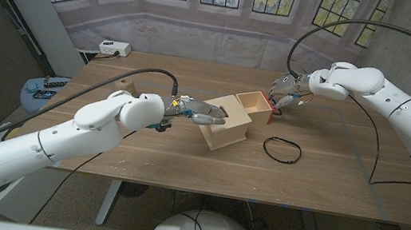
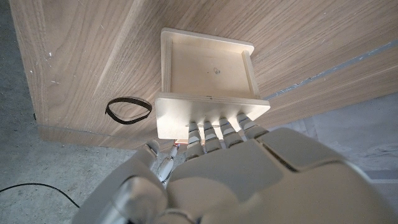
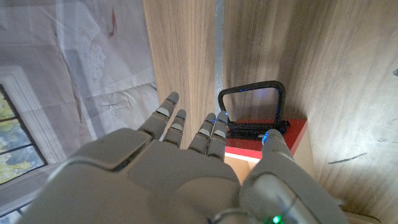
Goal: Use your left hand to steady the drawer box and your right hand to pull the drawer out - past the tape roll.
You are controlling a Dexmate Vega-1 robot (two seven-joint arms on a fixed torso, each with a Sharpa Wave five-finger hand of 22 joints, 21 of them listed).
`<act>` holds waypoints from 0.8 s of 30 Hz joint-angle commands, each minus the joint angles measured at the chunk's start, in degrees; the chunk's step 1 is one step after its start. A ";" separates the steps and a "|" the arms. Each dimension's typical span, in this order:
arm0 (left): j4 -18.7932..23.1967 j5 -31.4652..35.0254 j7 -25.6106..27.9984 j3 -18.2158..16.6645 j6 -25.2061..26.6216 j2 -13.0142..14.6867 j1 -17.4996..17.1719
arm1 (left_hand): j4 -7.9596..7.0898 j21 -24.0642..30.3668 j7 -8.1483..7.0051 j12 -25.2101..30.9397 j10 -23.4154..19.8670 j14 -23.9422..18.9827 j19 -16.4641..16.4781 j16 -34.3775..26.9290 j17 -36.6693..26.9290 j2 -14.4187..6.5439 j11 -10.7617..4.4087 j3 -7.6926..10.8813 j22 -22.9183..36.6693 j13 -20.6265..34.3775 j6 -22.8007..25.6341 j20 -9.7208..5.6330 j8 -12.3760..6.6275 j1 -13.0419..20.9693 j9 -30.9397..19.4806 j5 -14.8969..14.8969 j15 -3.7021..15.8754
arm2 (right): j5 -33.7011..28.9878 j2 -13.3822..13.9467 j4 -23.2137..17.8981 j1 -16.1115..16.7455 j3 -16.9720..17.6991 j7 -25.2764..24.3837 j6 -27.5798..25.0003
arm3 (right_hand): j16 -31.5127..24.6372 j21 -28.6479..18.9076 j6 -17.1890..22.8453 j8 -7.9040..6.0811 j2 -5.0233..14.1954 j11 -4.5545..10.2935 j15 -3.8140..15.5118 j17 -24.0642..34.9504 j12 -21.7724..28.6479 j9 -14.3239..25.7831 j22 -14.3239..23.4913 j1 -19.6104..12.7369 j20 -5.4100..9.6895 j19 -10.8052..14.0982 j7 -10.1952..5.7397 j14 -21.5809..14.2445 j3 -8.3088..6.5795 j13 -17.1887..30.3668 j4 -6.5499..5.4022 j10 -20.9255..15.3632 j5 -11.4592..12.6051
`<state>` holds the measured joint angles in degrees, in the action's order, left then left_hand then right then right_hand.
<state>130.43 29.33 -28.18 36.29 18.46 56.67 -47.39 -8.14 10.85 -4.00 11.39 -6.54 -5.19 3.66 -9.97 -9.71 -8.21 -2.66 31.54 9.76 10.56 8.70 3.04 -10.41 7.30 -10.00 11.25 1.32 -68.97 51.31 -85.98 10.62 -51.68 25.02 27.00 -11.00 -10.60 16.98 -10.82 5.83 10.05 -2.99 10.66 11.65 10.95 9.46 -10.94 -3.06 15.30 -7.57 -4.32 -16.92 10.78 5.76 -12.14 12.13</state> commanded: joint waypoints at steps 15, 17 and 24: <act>-1.00 -1.31 1.49 -1.97 -3.52 1.18 -0.11 | 0.10 0.29 0.06 0.22 -0.20 -0.18 0.29 -0.26 -0.11 -0.19 0.05 0.50 0.20 0.24 0.44 -0.14 -0.24 -0.35 -0.29 0.25 0.07 | -0.23 1.57 -5.07 1.99 4.03 4.01 -1.23 | -0.11 -0.28 0.14 -0.16 -0.01 -0.16 0.49 0.17 0.26 0.09 0.20 0.30 -0.10 0.59 0.09 -0.66 -0.60 0.14 0.15 -0.41 0.61; -1.14 -1.83 1.80 -2.60 -4.14 1.66 -0.24 | 0.11 0.29 0.07 0.20 -0.16 -0.19 0.32 -0.26 -0.10 -0.19 0.09 0.53 0.20 0.24 0.44 -0.16 -0.24 -0.35 -0.29 0.25 0.01 | -0.15 1.30 -5.33 1.96 4.23 4.63 -1.56 | -0.11 -0.28 0.16 -0.17 -0.01 -0.12 0.47 0.17 0.25 0.09 0.20 0.31 -0.10 0.60 0.07 -0.70 -0.61 0.14 0.15 -0.39 0.62; -2.29 -4.01 2.85 -4.63 -6.77 3.25 -0.63 | 0.13 0.28 0.05 0.22 -0.20 -0.17 0.31 -0.26 -0.10 -0.19 0.08 0.60 0.21 0.24 0.44 -0.14 -0.23 -0.37 -0.29 0.24 0.02 | -0.29 -0.24 -5.82 1.96 4.18 6.68 -2.99 | -0.15 -0.34 0.19 -0.18 0.00 -0.17 0.53 0.17 0.27 0.09 0.20 0.36 -0.08 0.80 0.08 -0.84 -0.65 0.14 0.14 -0.44 0.63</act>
<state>129.36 27.65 -26.76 34.29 14.94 57.96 -47.60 -7.98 10.82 -4.00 11.39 -6.54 -5.20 3.66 -9.96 -9.76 -8.21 -2.66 31.70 9.76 10.54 8.70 3.04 -10.41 7.31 -10.00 11.25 1.33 -69.08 52.58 -90.49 12.35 -48.16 29.08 25.89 -11.00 -10.60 16.99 -10.82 5.83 10.05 -2.45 10.67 11.65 10.95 9.46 -10.94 -3.27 15.52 -7.57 -4.85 -17.16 10.78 6.00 -12.14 12.57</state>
